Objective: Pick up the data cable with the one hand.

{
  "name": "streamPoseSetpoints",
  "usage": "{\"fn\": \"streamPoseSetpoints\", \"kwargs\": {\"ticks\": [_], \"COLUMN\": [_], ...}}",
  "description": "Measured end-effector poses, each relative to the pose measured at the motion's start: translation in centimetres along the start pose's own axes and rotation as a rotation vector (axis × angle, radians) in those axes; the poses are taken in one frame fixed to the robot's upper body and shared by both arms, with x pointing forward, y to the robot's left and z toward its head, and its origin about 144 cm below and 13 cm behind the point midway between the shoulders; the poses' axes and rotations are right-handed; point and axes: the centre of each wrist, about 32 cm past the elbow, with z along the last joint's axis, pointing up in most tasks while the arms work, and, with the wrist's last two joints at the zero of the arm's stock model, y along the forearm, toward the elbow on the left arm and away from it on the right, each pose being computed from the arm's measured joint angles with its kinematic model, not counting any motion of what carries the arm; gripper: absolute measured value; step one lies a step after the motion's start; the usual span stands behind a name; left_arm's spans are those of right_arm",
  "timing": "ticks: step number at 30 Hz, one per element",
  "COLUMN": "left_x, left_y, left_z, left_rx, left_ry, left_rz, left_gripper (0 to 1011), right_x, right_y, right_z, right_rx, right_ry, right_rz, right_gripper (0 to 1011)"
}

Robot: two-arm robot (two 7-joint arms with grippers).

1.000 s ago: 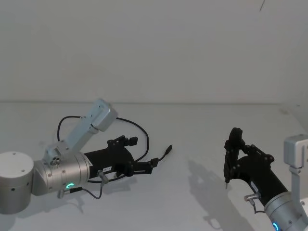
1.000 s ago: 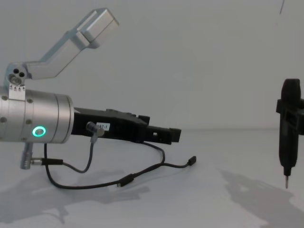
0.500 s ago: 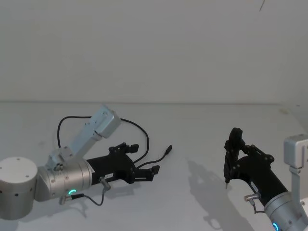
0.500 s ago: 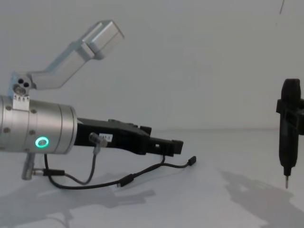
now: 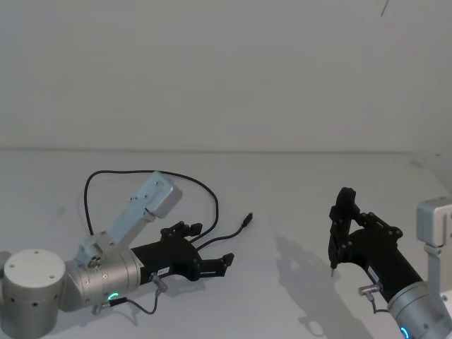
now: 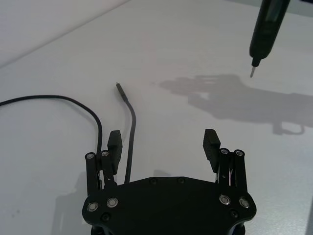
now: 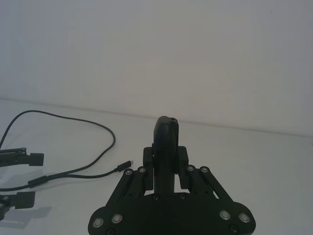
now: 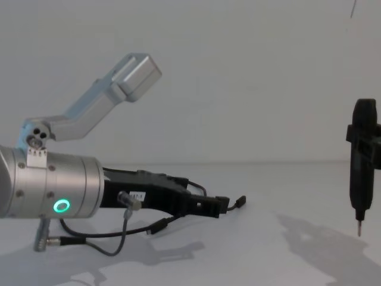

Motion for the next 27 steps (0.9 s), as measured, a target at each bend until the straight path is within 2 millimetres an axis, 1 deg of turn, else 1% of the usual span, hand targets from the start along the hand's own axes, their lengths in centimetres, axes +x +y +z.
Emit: {"fn": "streamPoseSetpoints", "kwargs": {"ticks": [11,21,25,26,27], "left_x": [0.1,0.8,1.2,1.2,1.2], "left_y": [-0.5,-1.0,-1.3,-1.4,-1.4], "left_z": [-1.2,-1.9,-2.3,-2.3,-2.3], "left_rx": [0.003,0.003,0.004,0.003,0.003], "left_ry": [0.006,0.008,0.008,0.008,0.008], "left_rz": [0.020,0.016,0.011,0.010,0.010], "left_gripper": [1001,1001,926,893,893], "right_x": [0.0,0.0,0.0,0.0,0.0], "right_y": [0.0,0.0,0.0,0.0,0.0], "right_z": [0.0,0.0,0.0,0.0,0.0], "right_rx": [0.000,0.000,0.000,0.000,0.000], "right_ry": [0.000,0.000,0.000,0.000,0.000], "right_rz": [0.000,0.000,0.000,0.000,0.000], "right_gripper": [279,279,279,279,279]}}
